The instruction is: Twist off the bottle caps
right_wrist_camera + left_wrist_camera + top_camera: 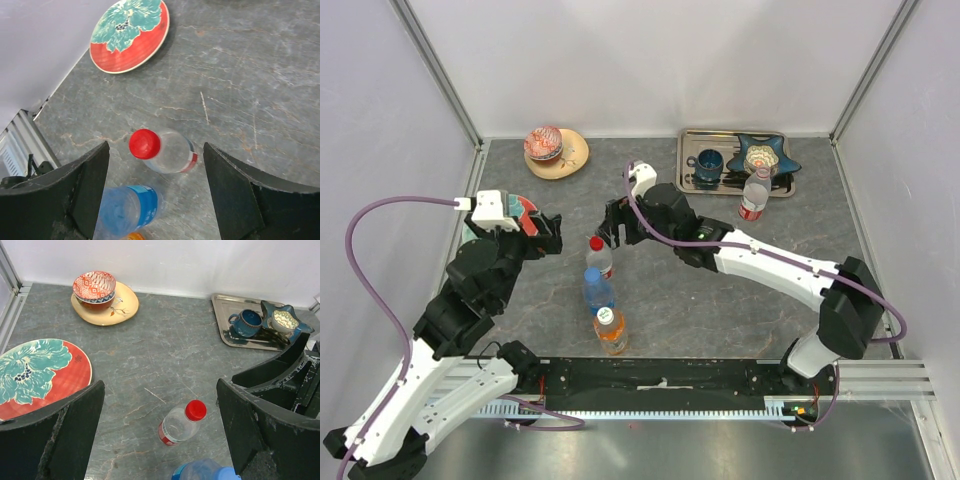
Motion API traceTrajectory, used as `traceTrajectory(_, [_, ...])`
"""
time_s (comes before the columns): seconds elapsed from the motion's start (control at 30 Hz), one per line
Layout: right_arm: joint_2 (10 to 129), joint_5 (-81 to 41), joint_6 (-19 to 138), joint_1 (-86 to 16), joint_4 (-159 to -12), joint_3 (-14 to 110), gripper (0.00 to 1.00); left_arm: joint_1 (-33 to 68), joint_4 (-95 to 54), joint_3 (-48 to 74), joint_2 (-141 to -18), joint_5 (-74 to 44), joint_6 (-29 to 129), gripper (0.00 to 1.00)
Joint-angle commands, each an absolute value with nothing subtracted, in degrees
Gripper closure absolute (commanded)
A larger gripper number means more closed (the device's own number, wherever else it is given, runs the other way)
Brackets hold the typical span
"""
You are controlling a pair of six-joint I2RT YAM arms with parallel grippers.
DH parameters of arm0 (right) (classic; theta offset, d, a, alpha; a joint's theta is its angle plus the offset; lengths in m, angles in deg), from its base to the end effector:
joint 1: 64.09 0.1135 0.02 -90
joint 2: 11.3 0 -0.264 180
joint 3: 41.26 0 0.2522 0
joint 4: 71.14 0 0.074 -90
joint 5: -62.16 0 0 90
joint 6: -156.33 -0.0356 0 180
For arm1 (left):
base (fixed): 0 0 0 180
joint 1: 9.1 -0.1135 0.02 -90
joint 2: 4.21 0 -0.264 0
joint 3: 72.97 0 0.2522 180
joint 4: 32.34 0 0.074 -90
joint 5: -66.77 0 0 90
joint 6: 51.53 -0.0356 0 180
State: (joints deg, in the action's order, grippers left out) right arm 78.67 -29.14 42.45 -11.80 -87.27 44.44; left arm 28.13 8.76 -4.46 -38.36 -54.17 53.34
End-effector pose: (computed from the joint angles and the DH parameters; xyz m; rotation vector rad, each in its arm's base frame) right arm 0.2295 0.2954 0.3205 -0.4816 1.9677 0.8504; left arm 0.1015 -0.0541 0.3918 -0.0772 1.6750 -0.2307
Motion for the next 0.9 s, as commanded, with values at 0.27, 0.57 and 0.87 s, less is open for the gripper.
traceTrajectory(0.27, [85.5,-26.2,43.0,-8.2,-84.7,51.3,0.17,28.0,7.1,-5.9,-38.7,-53.3,52.9,0.01])
traceTrajectory(0.57, [89.1,-29.9,42.8,-7.1,-88.1,52.8,0.18,28.0,7.4,-6.8,-38.1,-53.1,53.1,0.01])
traceTrajectory(0.87, [91.3,-32.6,42.1,-7.0,-89.5,53.5,0.21,28.0,7.8,-7.3,-37.8,-53.3,53.3,0.01])
